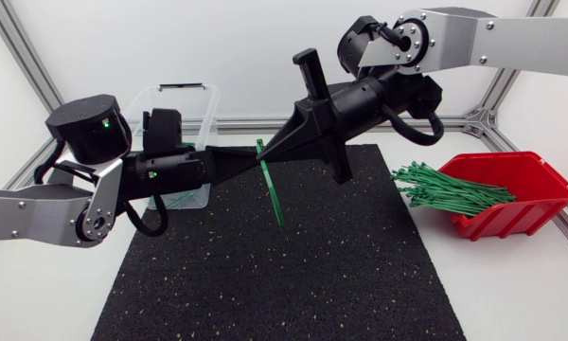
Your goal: Take a green cable tie from the red box, thread the tail through the head to close it, then place it in the transparent bin on the left.
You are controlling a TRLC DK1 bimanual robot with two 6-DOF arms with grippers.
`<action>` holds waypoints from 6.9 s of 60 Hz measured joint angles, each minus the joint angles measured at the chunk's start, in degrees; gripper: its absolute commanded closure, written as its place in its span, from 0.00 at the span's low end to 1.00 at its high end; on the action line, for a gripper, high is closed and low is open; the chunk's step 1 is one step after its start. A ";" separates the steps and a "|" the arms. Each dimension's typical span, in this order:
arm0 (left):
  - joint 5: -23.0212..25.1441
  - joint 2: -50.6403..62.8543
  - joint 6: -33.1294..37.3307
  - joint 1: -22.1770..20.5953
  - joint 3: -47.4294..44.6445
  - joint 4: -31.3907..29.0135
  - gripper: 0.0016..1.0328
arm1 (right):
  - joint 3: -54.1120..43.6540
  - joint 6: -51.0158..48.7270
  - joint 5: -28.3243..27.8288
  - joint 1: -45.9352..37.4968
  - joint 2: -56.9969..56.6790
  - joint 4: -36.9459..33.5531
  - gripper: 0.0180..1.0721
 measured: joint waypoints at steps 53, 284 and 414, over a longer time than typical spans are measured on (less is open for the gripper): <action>0.00 -0.83 0.00 -0.02 -0.85 0.02 0.97 | -0.09 1.09 0.02 -0.72 -0.42 1.62 0.95; -0.52 -6.32 10.56 -4.48 -5.25 0.02 0.97 | -2.64 2.40 1.33 -1.42 -0.59 4.85 0.66; -2.80 -10.95 9.11 -7.96 -5.53 -0.92 0.97 | -6.16 11.56 7.56 -0.79 -4.59 16.31 0.95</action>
